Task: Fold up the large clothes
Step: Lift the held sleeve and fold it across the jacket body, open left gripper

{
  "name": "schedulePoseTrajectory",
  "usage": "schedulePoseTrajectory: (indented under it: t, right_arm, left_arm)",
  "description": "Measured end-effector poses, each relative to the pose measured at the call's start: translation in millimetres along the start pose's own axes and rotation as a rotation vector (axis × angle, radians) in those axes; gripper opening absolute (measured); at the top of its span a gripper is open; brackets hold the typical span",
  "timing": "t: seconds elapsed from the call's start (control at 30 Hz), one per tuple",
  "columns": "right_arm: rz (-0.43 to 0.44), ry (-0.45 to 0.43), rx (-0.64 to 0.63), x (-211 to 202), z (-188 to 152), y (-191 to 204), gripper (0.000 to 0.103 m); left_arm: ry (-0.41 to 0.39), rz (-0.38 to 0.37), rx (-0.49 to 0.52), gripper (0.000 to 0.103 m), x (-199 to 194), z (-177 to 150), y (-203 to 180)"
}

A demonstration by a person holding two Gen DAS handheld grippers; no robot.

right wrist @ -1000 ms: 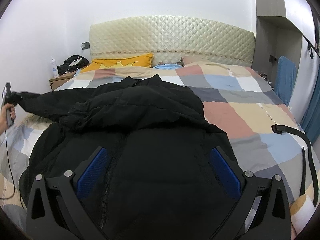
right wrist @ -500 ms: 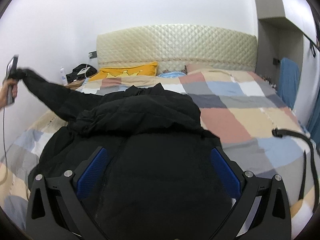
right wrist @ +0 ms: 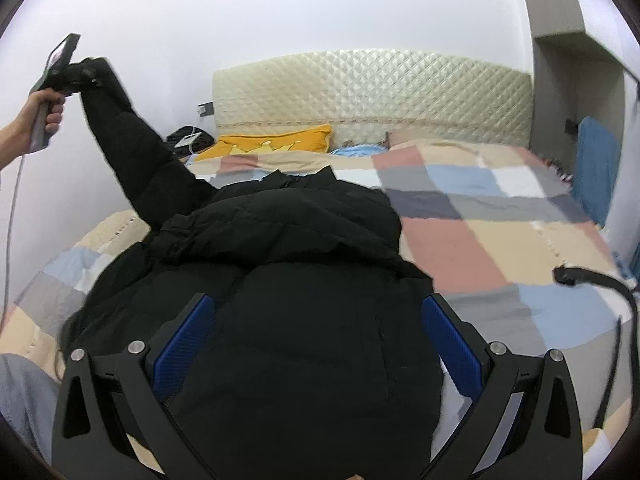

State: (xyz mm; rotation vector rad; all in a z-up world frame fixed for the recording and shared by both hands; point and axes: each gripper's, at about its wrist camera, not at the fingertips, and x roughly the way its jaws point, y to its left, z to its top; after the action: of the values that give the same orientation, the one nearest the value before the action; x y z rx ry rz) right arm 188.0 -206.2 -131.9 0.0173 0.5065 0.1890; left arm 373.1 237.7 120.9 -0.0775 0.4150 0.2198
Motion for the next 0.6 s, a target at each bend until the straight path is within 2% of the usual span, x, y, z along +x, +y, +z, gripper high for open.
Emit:
schedulePoseTrajectory:
  t: [0.1,0.2,0.3,0.37,0.47,0.6]
  right_arm:
    - [0.03,-0.005,0.015,-1,1,-7,0.103]
    - [0.029,-0.011,0.03,-5,-2,-15,0.103]
    - [0.027,-0.029,0.029,-15,-3,-20,0.103]
    - [-0.005,-0.044,0.002,-20,-2,-20,0.103]
    - [0.043,-0.049,0.012,-22,0,-22,0.103]
    - [0.052,-0.057,0.016,-22,0,-32,0.103]
  left_arm:
    - [0.006,-0.015,0.089,0.008,-5,-3,-57]
    - [-0.002,-0.066,0.173,0.008,-12,-9,-116]
    - [0.003,-0.13,0.214,0.008,-15,-19,-170]
    - [0.027,-0.173,0.206,0.008,-13,-33,-204]
    - [0.07,-0.236,0.217,0.008,-8,-61,-257]
    - [0.125,-0.3,0.293,0.008,2,-104,-331]
